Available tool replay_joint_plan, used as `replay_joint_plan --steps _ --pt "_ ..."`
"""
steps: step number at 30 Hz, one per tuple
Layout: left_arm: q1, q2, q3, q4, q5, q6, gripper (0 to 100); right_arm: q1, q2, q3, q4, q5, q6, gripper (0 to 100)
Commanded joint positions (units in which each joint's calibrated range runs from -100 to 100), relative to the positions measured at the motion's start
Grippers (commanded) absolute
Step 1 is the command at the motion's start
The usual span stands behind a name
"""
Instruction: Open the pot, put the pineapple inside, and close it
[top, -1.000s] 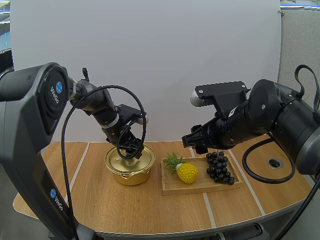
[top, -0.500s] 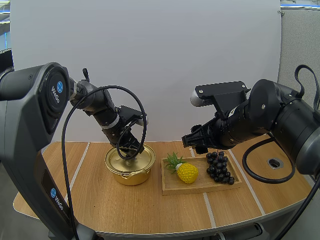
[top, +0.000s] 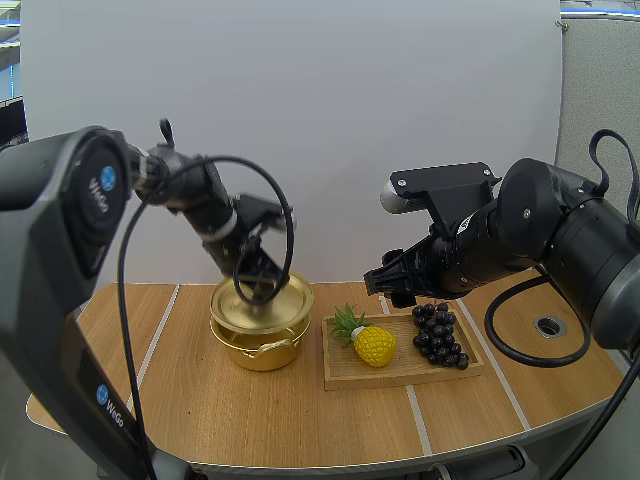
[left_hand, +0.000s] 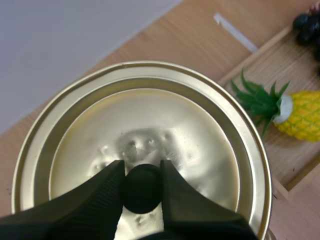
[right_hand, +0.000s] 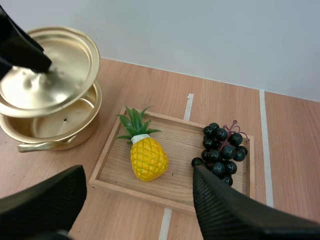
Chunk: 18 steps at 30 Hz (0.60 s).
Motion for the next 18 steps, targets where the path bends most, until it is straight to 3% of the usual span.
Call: replay_joint_plan --steps 1,8,18 --pt "-0.18 -5.6 -4.6 -0.4 1.5 -0.7 0 -0.2 -0.1 -0.5 0.4 0.3 -0.3 100" --pt "-0.18 -17.1 -17.3 0.0 0.7 -3.7 0 -0.2 -0.1 -0.5 0.5 0.3 -0.3 100" --pt "-0.18 -23.2 -38.4 8.1 -1.9 -12.6 0 -0.2 -0.1 -0.5 0.5 0.3 -0.3 100"
